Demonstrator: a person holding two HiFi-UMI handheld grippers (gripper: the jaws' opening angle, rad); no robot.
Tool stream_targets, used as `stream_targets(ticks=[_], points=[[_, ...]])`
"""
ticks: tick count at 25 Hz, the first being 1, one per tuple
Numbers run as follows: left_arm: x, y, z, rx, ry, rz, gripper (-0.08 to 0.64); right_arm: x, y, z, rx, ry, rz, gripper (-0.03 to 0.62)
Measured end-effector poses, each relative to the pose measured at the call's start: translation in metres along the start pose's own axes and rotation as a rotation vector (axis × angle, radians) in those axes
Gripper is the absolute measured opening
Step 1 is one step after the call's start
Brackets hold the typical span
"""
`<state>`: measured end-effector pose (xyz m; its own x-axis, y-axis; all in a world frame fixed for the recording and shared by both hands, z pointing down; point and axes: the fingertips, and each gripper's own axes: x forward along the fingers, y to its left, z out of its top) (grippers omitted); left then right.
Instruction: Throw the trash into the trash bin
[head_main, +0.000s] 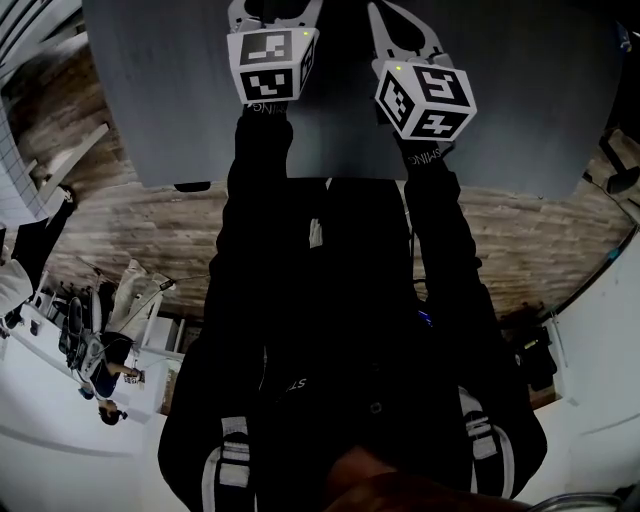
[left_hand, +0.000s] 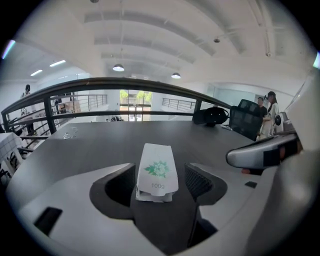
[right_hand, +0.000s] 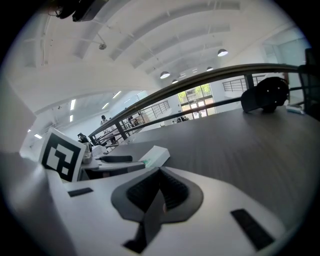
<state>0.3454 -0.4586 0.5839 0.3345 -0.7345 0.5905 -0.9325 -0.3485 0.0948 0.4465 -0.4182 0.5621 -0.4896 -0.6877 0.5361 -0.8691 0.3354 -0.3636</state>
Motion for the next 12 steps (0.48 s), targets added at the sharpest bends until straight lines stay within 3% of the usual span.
stream_targets(ticks=[5, 12], points=[[0.019, -0.002, -0.010, 0.029, 0.028, -0.008, 0.334, 0.003, -0.006, -0.009, 0.007, 0.008, -0.002, 0.015], [0.031, 0.008, -0.029, 0.055, 0.085, 0.024, 0.333, 0.007, -0.009, -0.012, 0.002, 0.018, 0.001, 0.015]])
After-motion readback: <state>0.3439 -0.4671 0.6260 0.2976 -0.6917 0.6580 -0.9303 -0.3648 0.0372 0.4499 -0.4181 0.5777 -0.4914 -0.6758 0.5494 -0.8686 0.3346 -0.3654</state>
